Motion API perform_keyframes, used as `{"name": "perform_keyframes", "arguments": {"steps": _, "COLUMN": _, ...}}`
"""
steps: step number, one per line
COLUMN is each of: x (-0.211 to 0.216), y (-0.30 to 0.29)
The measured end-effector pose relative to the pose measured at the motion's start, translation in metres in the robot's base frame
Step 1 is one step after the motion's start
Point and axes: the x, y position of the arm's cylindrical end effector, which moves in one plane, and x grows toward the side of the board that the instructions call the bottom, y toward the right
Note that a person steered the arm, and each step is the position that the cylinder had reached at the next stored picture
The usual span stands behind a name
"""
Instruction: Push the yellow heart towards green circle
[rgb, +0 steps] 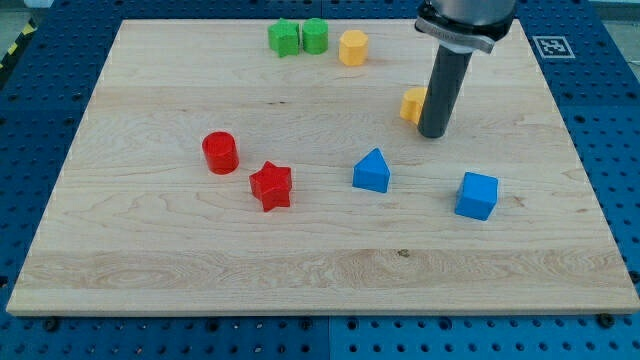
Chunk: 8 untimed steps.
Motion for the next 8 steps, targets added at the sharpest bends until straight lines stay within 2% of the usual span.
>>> {"name": "perform_keyframes", "arguments": {"steps": 4, "x": -0.099, "y": -0.019}}
{"name": "perform_keyframes", "arguments": {"steps": 6, "x": -0.111, "y": -0.057}}
{"name": "perform_keyframes", "arguments": {"steps": 8, "x": -0.118, "y": -0.071}}
